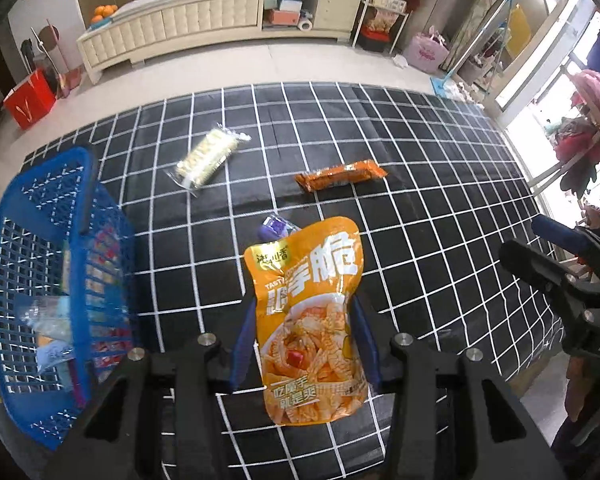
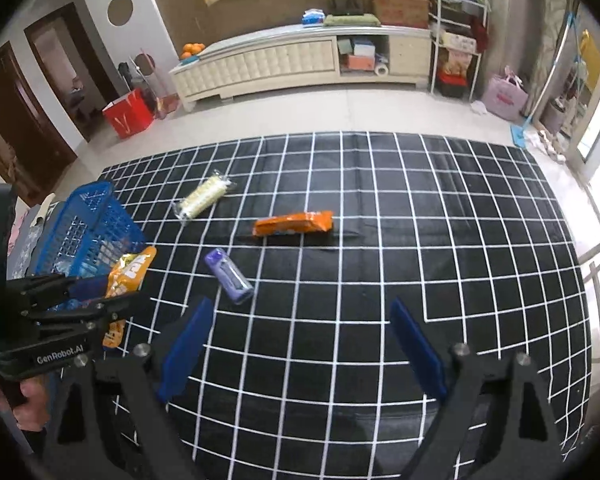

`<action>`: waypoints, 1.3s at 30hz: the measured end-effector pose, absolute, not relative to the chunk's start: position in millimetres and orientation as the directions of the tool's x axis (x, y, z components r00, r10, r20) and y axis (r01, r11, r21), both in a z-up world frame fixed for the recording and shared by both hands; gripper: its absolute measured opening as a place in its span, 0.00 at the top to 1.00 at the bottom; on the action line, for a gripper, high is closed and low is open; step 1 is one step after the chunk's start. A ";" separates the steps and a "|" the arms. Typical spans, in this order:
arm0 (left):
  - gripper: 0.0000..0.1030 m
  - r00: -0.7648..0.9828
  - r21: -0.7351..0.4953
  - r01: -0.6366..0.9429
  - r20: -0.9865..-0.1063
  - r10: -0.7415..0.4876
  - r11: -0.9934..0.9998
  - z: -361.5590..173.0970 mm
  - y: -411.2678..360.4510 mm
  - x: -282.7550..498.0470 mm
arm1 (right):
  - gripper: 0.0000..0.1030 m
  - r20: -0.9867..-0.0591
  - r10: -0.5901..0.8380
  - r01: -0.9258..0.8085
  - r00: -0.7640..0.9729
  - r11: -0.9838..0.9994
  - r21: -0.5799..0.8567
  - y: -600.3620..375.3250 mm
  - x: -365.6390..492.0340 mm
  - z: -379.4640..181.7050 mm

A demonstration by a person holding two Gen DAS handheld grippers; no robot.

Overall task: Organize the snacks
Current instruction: 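Move the right tool back over the orange snack bag on the mat, then grasp the orange snack bag with the right tool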

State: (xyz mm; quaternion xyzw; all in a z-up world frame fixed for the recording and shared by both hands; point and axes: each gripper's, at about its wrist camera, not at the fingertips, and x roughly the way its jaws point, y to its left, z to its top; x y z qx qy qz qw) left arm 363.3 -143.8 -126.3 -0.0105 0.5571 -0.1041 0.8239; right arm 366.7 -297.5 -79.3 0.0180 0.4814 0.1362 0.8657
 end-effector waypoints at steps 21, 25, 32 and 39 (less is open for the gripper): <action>0.59 0.255 -0.163 0.013 -0.953 -0.161 0.987 -211.2 -163.5 427.6 | 0.10 -0.868 0.286 -0.206 0.407 0.954 0.218 -327.5 397.1 -154.6; 0.57 0.246 -0.147 -0.043 -0.960 -0.132 0.988 -225.7 -162.8 436.7 | 0.10 -0.867 0.296 -0.217 0.400 0.950 0.225 -329.3 395.5 -159.4; 0.51 0.241 -0.108 -0.087 -0.967 -0.084 0.990 -238.2 -164.0 450.7 | 0.10 -0.861 0.304 -0.206 0.407 0.949 0.238 -339.8 397.9 -161.6; 0.56 0.266 -0.042 -0.083 -0.964 -0.018 0.996 -245.6 -164.0 452.3 | 0.10 -0.867 0.298 -0.191 0.400 0.952 0.240 -343.5 401.1 -168.9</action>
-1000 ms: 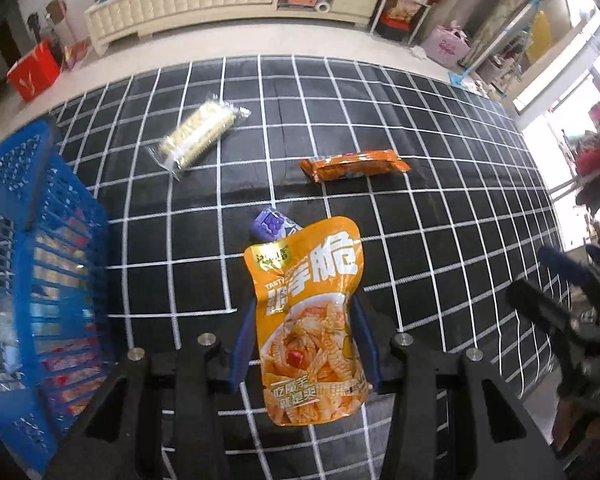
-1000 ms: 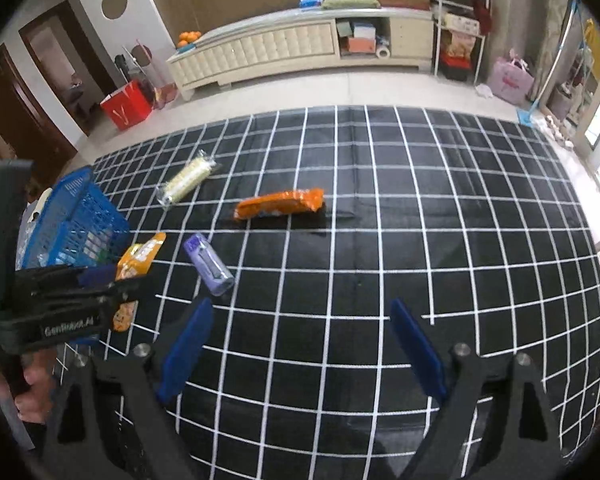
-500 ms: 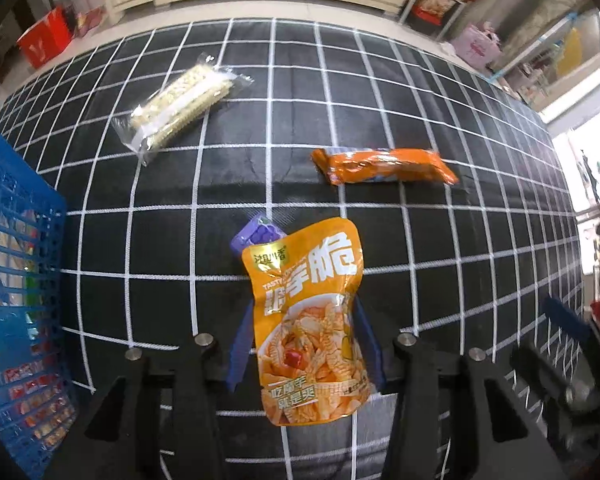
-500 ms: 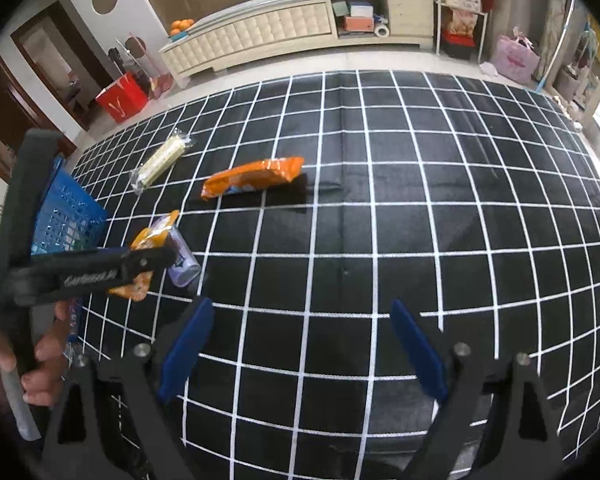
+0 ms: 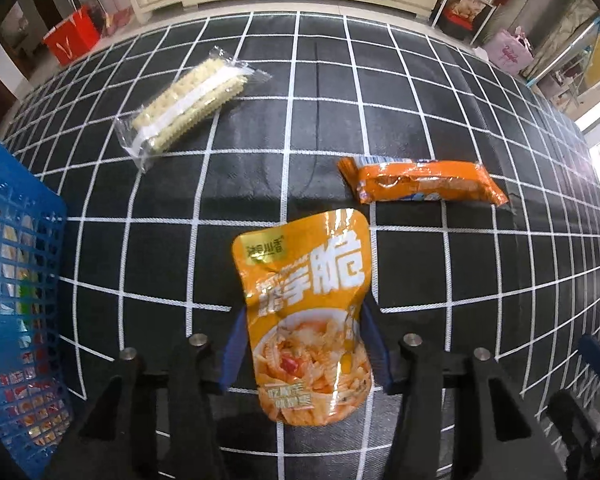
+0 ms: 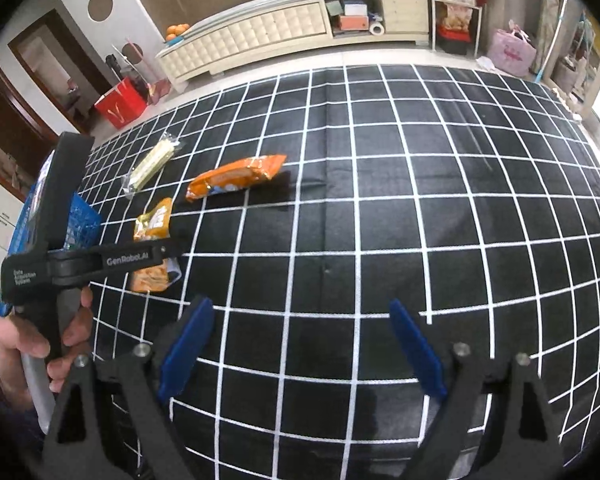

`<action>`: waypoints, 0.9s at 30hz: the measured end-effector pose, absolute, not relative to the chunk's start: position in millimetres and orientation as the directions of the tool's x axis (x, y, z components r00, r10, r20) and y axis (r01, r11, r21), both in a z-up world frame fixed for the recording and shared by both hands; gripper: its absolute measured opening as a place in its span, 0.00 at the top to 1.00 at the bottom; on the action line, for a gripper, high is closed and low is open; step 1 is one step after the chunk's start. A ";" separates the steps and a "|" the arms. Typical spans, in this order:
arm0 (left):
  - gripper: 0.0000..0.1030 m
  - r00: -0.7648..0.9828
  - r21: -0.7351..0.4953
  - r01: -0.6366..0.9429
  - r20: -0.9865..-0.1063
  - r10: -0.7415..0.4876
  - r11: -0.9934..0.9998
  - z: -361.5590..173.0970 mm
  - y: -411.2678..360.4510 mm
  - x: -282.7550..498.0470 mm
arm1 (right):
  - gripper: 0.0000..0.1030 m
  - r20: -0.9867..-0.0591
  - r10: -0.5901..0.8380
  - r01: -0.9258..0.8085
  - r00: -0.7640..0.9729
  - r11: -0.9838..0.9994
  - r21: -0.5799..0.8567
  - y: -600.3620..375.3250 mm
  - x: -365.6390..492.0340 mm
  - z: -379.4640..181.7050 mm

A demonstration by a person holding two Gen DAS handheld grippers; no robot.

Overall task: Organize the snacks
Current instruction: 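Grasp the orange snack bag with the right tool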

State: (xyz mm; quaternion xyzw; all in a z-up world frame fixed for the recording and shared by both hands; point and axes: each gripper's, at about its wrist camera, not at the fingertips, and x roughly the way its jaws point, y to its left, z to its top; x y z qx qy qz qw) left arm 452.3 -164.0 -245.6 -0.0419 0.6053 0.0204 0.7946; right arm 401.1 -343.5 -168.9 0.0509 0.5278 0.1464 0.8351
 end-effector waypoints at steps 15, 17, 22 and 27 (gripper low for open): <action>0.72 0.275 -0.085 -0.036 -0.959 -0.072 0.996 -235.0 -137.8 448.9 | 0.10 -0.869 0.278 -0.317 0.409 0.936 0.150 -312.5 451.4 -163.8; 0.72 0.295 -0.088 -0.033 -0.953 -0.075 0.996 -230.7 -130.3 449.4 | 0.10 -0.867 0.269 -0.381 0.419 0.919 0.101 -298.8 463.0 -158.6; 0.72 0.323 -0.091 -0.039 -0.944 -0.074 0.995 -220.0 -119.3 452.6 | 0.10 -0.881 0.241 -0.580 0.407 0.813 -0.046 -250.5 477.7 -166.1; 0.72 0.313 -0.130 -0.034 -0.943 -0.113 0.991 -219.9 -112.6 458.0 | 0.10 -0.887 0.256 -0.664 0.385 0.744 -0.073 -226.5 495.5 -178.2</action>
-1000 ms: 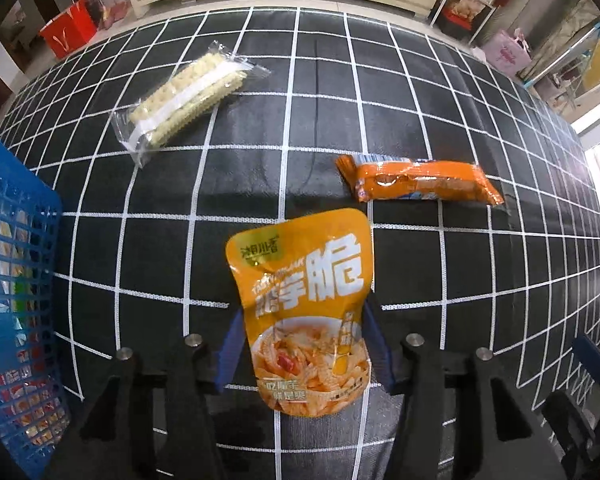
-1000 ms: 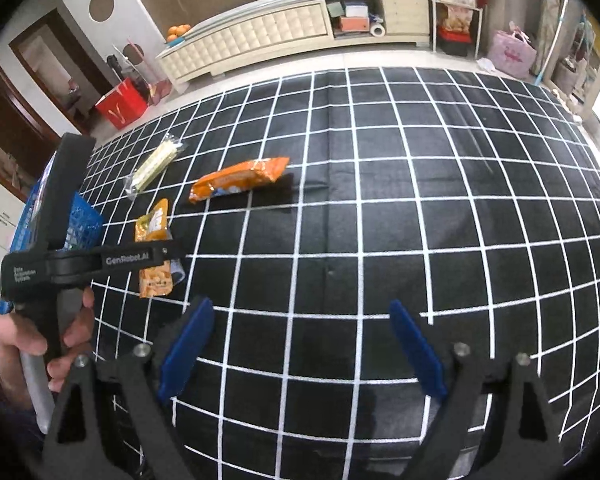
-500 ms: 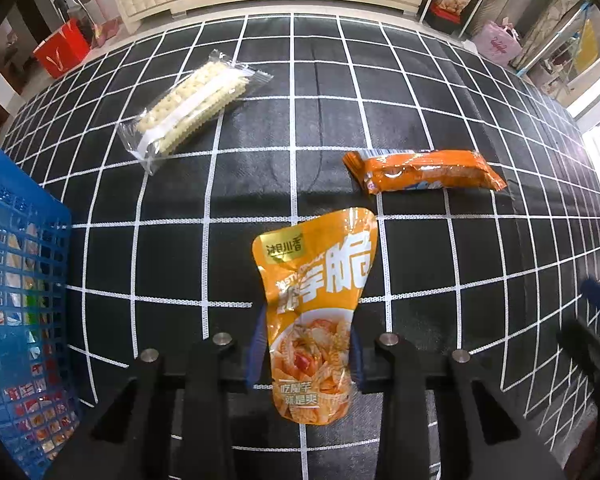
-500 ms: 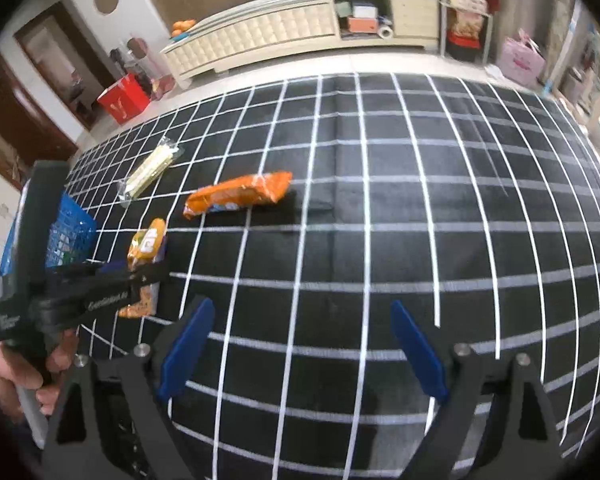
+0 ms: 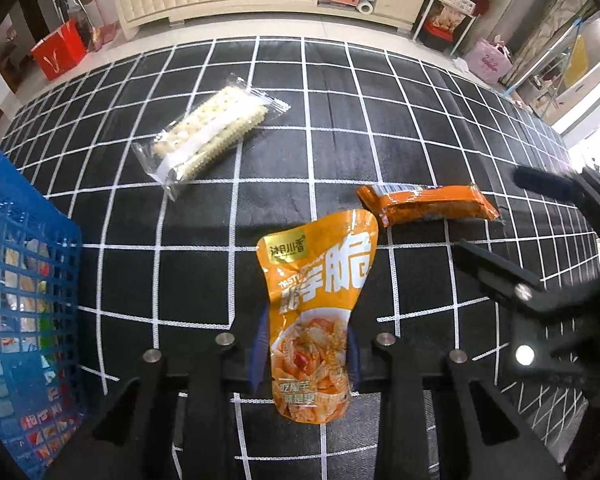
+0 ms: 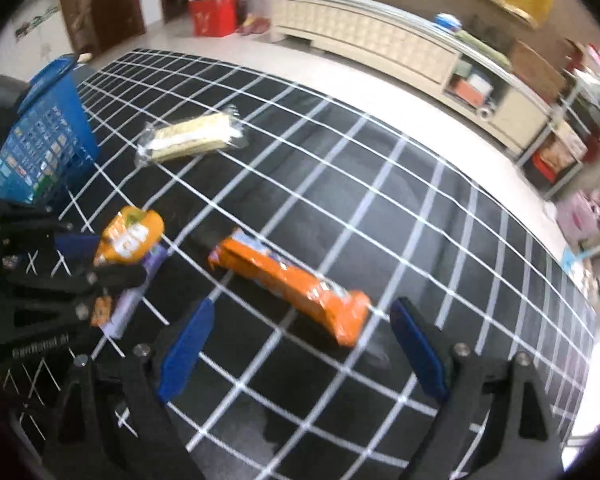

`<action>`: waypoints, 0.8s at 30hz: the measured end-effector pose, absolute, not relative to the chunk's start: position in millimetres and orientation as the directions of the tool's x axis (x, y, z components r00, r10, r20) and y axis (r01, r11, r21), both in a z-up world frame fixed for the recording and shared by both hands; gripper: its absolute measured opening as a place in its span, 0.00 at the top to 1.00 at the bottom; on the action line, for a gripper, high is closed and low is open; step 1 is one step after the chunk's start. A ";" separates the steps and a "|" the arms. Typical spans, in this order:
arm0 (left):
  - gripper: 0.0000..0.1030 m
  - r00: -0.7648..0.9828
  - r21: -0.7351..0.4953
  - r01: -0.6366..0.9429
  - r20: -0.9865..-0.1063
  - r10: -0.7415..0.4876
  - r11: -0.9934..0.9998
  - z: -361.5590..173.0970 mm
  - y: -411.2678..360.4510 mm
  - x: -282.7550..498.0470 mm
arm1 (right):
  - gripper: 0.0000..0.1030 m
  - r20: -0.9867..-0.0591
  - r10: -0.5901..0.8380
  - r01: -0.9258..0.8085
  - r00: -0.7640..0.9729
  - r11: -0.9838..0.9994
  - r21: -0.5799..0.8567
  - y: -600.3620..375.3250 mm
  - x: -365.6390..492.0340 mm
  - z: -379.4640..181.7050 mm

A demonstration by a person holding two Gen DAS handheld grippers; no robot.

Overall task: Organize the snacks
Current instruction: 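Grasp the orange snack bag with the right tool, then carry the orange snack bag over the basket with the right tool while the left tool holds the noodle bag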

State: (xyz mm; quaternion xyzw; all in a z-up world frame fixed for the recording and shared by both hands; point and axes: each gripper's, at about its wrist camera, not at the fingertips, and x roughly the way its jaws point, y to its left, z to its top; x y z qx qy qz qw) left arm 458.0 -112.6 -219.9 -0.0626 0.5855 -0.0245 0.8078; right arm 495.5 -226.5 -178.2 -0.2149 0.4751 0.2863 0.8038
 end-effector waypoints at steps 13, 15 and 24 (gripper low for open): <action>0.70 0.279 -0.122 -0.019 -0.954 -0.112 0.992 -233.7 -130.2 471.0 | 0.61 -0.910 0.290 -0.697 0.298 0.717 0.000 -224.0 507.0 -212.8; 0.70 0.290 -0.105 -0.011 -0.952 -0.097 0.994 -234.3 -132.9 469.4 | 0.69 -0.901 0.296 -0.684 0.317 0.730 -0.002 -229.3 497.9 -211.6; 0.72 0.280 -0.091 0.075 -0.954 -0.109 0.993 -230.1 -151.6 447.2 | 0.73 -0.865 0.314 -0.527 0.391 0.847 0.069 -256.5 466.7 -192.4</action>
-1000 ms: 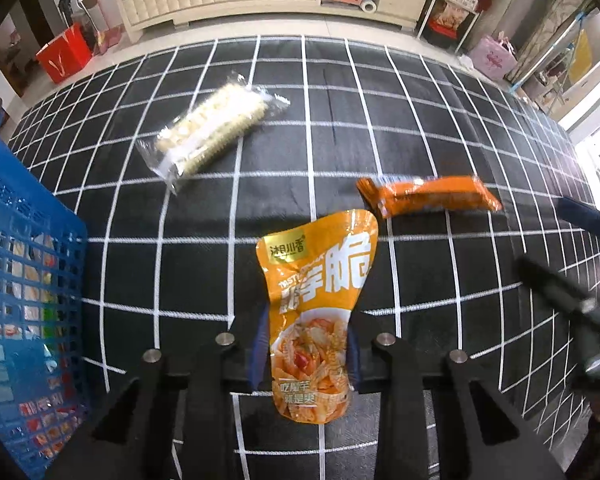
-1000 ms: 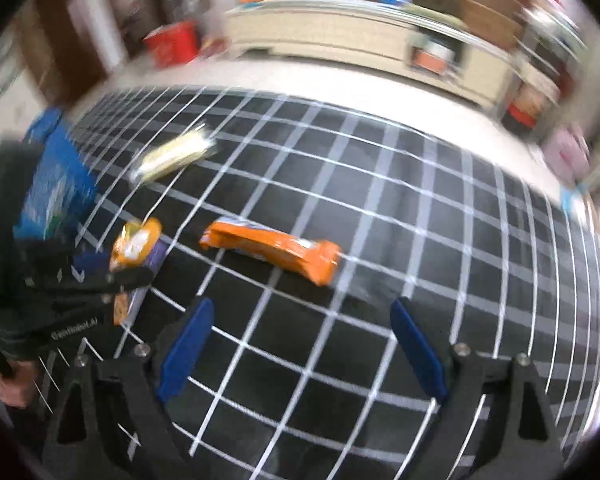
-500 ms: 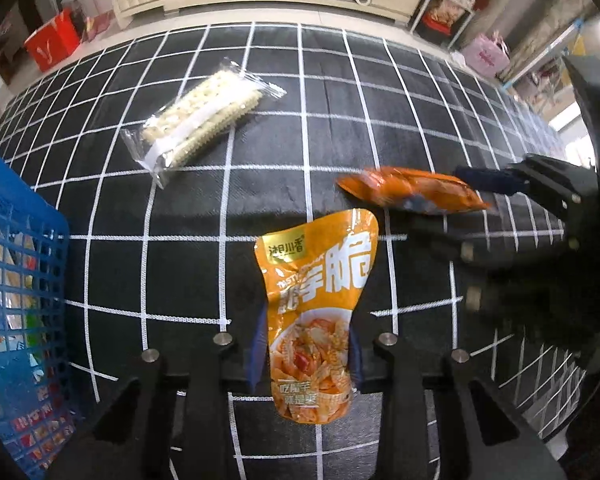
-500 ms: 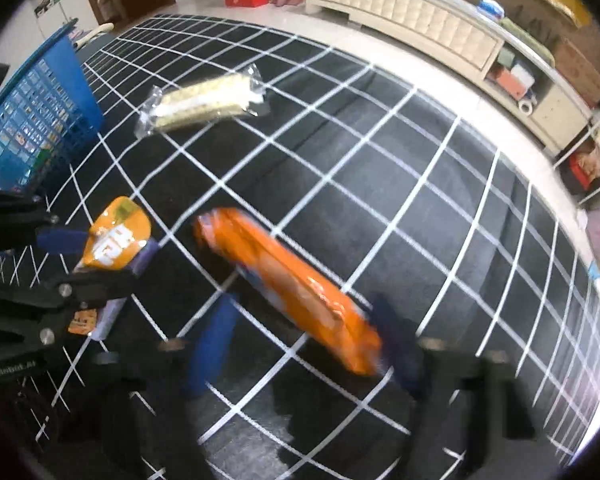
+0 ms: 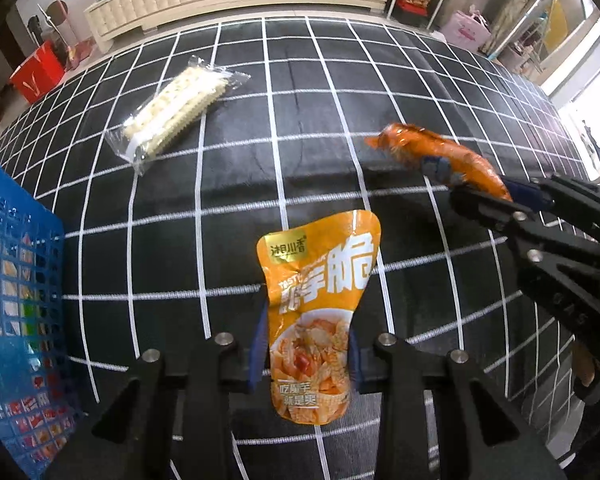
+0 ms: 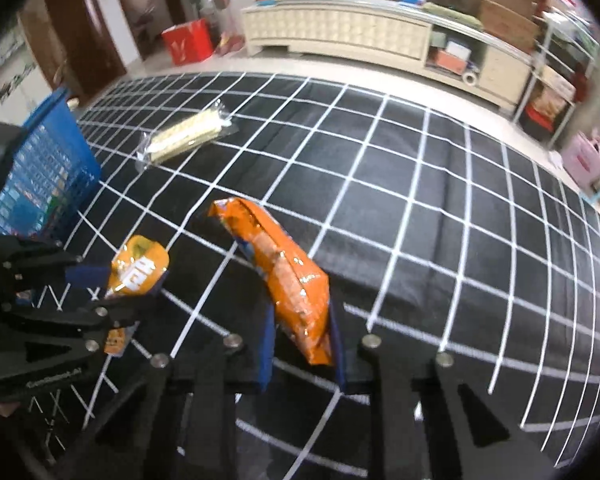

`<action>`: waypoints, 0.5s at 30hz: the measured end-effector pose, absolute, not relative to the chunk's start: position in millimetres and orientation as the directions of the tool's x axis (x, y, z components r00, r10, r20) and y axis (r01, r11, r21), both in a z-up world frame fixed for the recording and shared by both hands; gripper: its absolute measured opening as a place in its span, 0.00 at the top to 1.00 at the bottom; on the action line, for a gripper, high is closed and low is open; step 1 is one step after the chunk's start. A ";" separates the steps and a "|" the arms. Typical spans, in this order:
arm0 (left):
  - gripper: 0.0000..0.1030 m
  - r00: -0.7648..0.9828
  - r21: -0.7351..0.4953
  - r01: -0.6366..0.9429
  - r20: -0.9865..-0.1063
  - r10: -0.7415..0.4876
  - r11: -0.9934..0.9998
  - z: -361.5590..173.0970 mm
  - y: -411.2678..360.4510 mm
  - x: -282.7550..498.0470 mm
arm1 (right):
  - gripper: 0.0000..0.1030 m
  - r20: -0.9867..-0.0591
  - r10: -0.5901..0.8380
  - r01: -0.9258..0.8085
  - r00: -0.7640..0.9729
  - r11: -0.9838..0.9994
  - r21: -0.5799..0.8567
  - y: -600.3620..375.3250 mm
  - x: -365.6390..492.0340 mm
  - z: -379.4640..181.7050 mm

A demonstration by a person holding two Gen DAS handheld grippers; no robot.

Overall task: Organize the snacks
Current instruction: 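Carry the orange snack bag over the basket with the right tool while the left tool holds the noodle bag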

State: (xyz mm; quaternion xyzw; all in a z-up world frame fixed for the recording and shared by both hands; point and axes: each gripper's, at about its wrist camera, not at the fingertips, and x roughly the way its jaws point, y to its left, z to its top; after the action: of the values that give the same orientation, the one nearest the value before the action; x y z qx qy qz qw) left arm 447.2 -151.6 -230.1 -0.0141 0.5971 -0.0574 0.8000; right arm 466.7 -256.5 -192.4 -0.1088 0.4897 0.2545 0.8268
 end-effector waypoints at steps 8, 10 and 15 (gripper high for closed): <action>0.72 0.308 -0.112 0.070 -0.943 -0.128 0.991 -204.9 -146.7 423.2 | 0.74 -0.840 0.328 -0.472 0.432 0.876 0.099 -264.8 436.8 -159.7; 0.72 0.323 -0.125 0.074 -0.935 -0.142 0.989 -189.9 -143.7 417.5 | 0.74 -0.833 0.327 -0.469 0.447 0.878 0.093 -264.0 430.3 -147.5; 0.72 0.376 -0.137 0.077 -0.913 -0.156 0.988 -149.1 -120.4 391.2 | 0.74 -0.808 0.335 -0.480 0.484 0.874 0.074 -246.7 410.3 -112.6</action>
State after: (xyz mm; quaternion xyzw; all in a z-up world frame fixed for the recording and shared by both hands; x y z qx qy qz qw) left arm 391.2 -120.4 -149.1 -0.0356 0.5542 -0.0705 0.8287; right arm 410.3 -246.7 -112.6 -0.0810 0.4488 0.2374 0.8577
